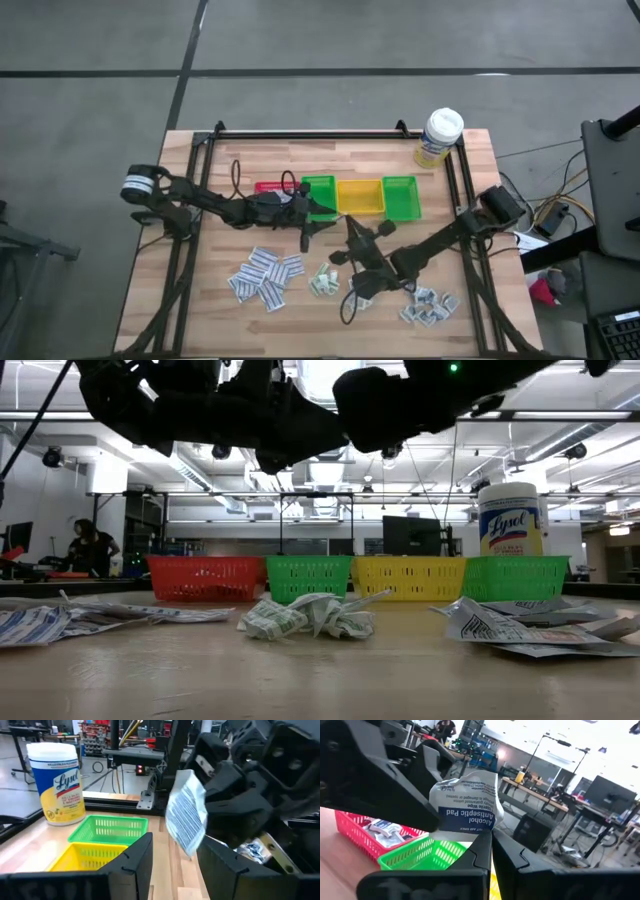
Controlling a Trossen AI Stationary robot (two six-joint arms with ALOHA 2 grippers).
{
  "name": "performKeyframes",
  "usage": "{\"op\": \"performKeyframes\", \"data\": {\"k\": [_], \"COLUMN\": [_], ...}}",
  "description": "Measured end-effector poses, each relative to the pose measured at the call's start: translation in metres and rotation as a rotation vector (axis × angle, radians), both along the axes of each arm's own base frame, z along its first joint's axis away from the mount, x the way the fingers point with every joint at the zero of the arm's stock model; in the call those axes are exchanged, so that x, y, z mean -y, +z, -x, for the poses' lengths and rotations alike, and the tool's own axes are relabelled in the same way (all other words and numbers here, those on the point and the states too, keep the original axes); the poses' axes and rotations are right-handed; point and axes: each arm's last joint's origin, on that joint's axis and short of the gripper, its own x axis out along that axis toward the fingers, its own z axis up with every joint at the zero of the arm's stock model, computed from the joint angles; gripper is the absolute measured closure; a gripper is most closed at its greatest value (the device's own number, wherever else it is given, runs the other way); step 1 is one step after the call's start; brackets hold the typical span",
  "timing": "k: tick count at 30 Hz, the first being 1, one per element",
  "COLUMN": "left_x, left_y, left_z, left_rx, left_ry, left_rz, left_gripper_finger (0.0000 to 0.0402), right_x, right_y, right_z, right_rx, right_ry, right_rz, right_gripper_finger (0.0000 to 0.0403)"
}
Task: Pick & Place First Aid Supplies
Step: Put the alcohol pad into the red basket
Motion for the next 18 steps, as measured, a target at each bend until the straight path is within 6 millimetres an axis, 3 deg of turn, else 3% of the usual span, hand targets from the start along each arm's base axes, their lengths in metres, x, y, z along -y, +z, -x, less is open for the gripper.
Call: {"op": "performKeyframes", "data": {"k": [11,18], "left_x": [0.000,0.000], "left_y": [0.002,0.002], "left_z": [0.000,0.000], "left_rx": [0.017,0.020], "left_ry": [0.012,0.012], "left_rz": [0.000,0.000], "left_gripper_finger": [0.0258,0.0301], "right_x": [-0.009,-0.009], "right_y": [0.004,0.001], "right_z": [-0.017,-0.017], "right_rx": [-0.065,-0.071], "right_ry": [0.002,0.001], "right_rz": [0.032,0.035], "right_gripper_finger": [0.0394,0.0394]}}
